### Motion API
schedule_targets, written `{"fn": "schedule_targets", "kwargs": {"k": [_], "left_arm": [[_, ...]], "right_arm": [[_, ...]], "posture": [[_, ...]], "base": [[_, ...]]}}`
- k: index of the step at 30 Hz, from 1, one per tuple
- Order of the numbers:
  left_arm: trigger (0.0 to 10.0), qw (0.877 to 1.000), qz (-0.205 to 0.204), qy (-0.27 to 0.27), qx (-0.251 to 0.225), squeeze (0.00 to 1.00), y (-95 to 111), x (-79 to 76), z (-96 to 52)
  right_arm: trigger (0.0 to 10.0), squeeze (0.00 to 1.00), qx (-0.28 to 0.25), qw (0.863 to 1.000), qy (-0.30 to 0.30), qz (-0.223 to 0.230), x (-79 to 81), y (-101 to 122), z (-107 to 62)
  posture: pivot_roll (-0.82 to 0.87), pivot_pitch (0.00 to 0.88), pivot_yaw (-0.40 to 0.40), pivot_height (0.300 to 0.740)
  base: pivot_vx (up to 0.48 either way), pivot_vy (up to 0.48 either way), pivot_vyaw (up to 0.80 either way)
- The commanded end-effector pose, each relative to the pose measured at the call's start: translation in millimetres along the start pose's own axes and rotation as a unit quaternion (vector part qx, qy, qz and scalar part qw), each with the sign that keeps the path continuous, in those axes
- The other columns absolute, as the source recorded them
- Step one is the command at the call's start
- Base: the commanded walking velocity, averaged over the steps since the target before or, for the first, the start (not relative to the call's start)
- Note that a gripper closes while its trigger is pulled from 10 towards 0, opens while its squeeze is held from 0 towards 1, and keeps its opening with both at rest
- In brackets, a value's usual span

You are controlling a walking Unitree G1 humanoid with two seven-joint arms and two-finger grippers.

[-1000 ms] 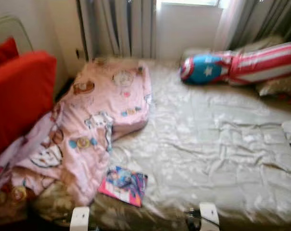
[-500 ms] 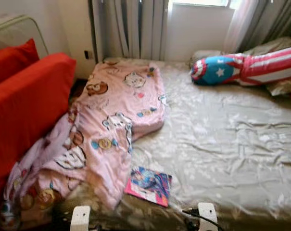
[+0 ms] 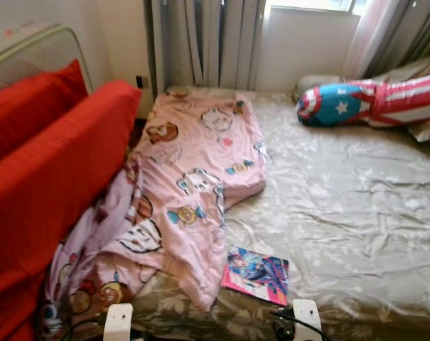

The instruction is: Clean up the room

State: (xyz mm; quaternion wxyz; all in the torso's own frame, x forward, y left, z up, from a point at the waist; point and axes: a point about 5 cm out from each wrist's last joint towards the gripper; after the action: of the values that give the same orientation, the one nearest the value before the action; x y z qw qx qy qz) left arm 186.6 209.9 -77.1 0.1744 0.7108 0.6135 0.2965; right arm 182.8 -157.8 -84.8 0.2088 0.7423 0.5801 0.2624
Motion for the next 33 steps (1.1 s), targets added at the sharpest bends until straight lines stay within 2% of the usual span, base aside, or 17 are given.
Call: {"fn": "schedule_targets", "kwargs": {"k": [1,12,23,33], "left_arm": [[10.0,1.000,0.000,-0.014,0.000,0.00,1.4,-9.7,0.5],[10.0,1.000,-0.007,-0.019,-0.002,0.00,1.7,-10.1,0.5],[10.0,1.000,-0.006,-0.017,-0.001,0.00,1.2,-9.2,0.4],[10.0,1.000,-0.007,-0.017,-0.003,0.00,1.8,-9.6,0.5]], "right_arm": [[10.0,0.00,0.001,1.000,-0.018,0.005,-12.8,-0.7,-1.5],[10.0,0.00,0.000,1.000,-0.015,0.000,-12.2,0.0,-1.4],[10.0,0.00,-0.004,1.000,-0.015,-0.005,-12.3,0.1,-1.6],[10.0,0.00,-0.001,1.000,-0.017,-0.001,-13.5,-0.1,-1.6]], "posture": [[0.03,0.000,-0.043,0.740],[0.03,0.000,-0.044,0.740],[0.04,0.000,-0.044,0.740],[0.03,0.000,-0.045,0.740]], "base": [[0.000,0.000,0.00],[0.000,0.000,0.00],[0.066,0.000,0.66],[0.024,0.000,0.00]]}}
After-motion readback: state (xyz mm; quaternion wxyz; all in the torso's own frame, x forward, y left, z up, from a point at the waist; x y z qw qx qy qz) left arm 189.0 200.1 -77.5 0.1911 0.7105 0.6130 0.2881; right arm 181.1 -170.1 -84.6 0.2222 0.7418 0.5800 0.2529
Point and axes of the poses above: a point about 5 cm out from each wrist's last joint towards the gripper, its own z axis pointing out of the wrist towards the gripper, its own y axis along the axis of the wrist's last joint, x = y × z, and after that the axes turned 12 degrees about z, right-handed
